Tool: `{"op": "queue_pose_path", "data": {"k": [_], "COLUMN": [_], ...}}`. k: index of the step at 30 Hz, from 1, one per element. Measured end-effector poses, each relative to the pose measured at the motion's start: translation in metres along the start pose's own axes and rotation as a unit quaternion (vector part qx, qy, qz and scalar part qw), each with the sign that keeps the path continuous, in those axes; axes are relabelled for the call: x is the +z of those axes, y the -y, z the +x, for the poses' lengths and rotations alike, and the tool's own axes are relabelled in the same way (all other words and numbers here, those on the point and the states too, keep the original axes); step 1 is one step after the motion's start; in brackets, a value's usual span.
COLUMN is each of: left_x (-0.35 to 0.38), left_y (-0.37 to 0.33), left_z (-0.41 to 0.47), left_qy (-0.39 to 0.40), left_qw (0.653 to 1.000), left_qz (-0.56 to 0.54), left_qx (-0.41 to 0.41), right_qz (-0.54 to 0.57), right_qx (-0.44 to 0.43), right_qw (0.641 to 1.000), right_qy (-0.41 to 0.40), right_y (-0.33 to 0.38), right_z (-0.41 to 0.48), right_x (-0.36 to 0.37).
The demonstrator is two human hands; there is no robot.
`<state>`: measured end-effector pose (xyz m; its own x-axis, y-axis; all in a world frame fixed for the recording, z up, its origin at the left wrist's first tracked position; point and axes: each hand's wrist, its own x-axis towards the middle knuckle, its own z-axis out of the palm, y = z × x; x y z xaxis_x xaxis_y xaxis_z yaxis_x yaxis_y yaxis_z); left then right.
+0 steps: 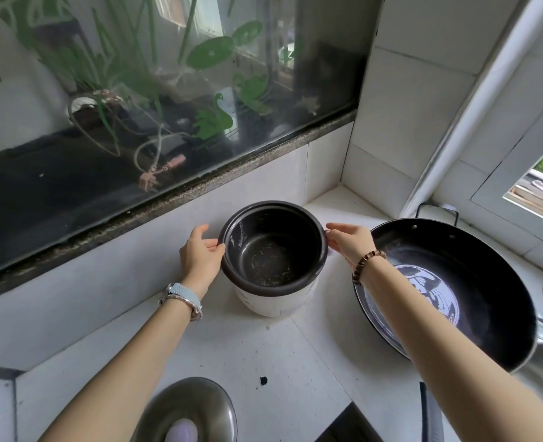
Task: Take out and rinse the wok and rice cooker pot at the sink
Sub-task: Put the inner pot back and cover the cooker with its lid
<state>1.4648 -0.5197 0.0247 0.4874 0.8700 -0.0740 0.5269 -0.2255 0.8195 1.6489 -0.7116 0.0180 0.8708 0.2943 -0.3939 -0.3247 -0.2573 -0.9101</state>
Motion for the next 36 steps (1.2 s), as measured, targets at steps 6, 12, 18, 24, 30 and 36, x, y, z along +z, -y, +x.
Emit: {"op": "queue_pose_path", "data": {"k": [6, 12, 18, 24, 30, 36], "left_x": [-0.001, -0.02, -0.055, -0.084, -0.103, -0.118], "left_y": [0.003, 0.013, 0.035, 0.073, 0.129, 0.178], "left_z": [-0.005, -0.032, -0.087, -0.136, -0.184, -0.221], "left_qy": [0.02, 0.013, -0.05, -0.085, -0.084, -0.085], "left_qw": [1.0, 0.996, 0.965, 0.941, 0.953, 0.956], "left_qz": [-0.017, -0.008, 0.097, 0.191, 0.216, 0.25], "left_qx": [0.0, 0.088, 0.238, 0.265, 0.197, 0.128], "right_qz": [-0.028, -0.137, -0.256, -0.288, -0.313, -0.376], "right_qx": [-0.024, -0.199, -0.413, -0.469, -0.471, -0.436], "right_qw": [0.999, 0.97, 0.874, 0.834, 0.817, 0.792], "right_qy": [0.032, -0.017, -0.009, 0.046, 0.115, 0.202], "right_y": [0.001, 0.001, -0.012, -0.039, -0.08, -0.124], "right_z": [-0.009, -0.05, -0.104, -0.15, -0.186, -0.21], "right_x": [-0.001, -0.004, -0.003, 0.018, 0.052, 0.09]}}
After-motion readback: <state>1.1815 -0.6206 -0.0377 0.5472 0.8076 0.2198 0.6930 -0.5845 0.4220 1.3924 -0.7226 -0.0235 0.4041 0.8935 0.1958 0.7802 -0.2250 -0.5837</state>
